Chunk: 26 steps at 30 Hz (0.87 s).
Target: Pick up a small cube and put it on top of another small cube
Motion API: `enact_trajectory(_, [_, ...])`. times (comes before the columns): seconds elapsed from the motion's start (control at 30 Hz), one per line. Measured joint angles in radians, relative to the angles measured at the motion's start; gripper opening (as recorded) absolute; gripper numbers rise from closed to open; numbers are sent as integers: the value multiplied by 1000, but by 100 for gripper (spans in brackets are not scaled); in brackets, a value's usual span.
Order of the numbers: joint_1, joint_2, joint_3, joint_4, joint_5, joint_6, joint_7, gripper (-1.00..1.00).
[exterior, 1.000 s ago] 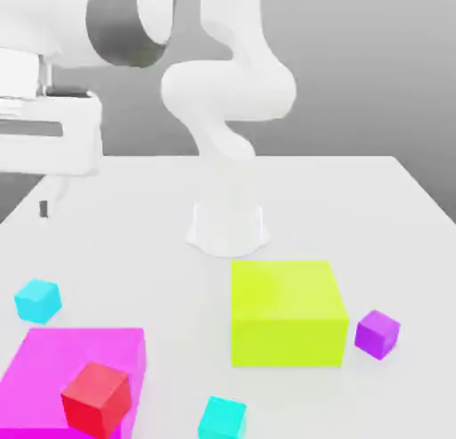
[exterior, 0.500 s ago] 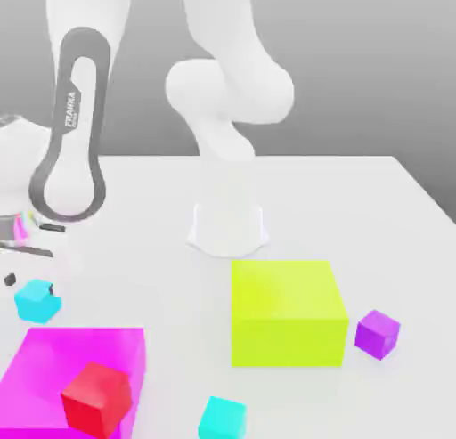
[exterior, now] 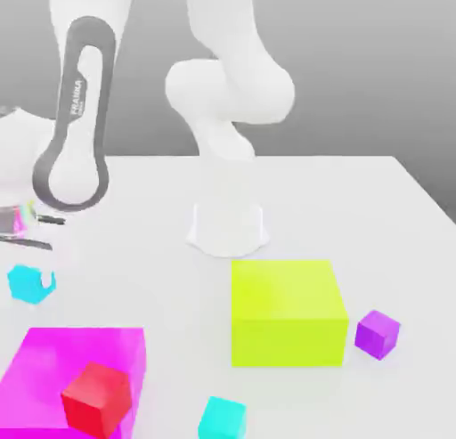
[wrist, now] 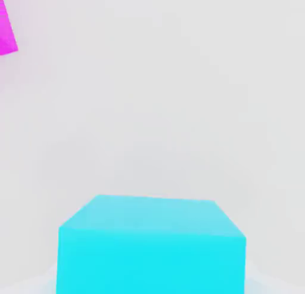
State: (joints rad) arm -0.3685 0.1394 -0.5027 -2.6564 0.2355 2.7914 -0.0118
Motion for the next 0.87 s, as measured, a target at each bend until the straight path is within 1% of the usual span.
enact_trajectory(0.1, [79,-17,64,60,-15,-45,100,-100])
enact_trajectory(0.33, [322,-24,245,216,-29,-151,349,-100])
enact_trajectory(0.43, [427,-15,308,257,-71,-192,466,-100])
enact_trajectory(0.5, [488,-2,340,266,-121,-216,548,-100])
enact_trajectory(0.53, [504,8,342,253,-154,-219,576,-100])
enact_trajectory(0.57, [511,32,344,248,-164,-203,585,-100])
enact_trajectory(0.67, [509,130,359,248,-147,-117,574,-100])
enact_trajectory(0.7, [505,162,366,249,-137,-87,567,100])
enact_trajectory(0.87, [505,162,366,249,-137,-87,567,100])
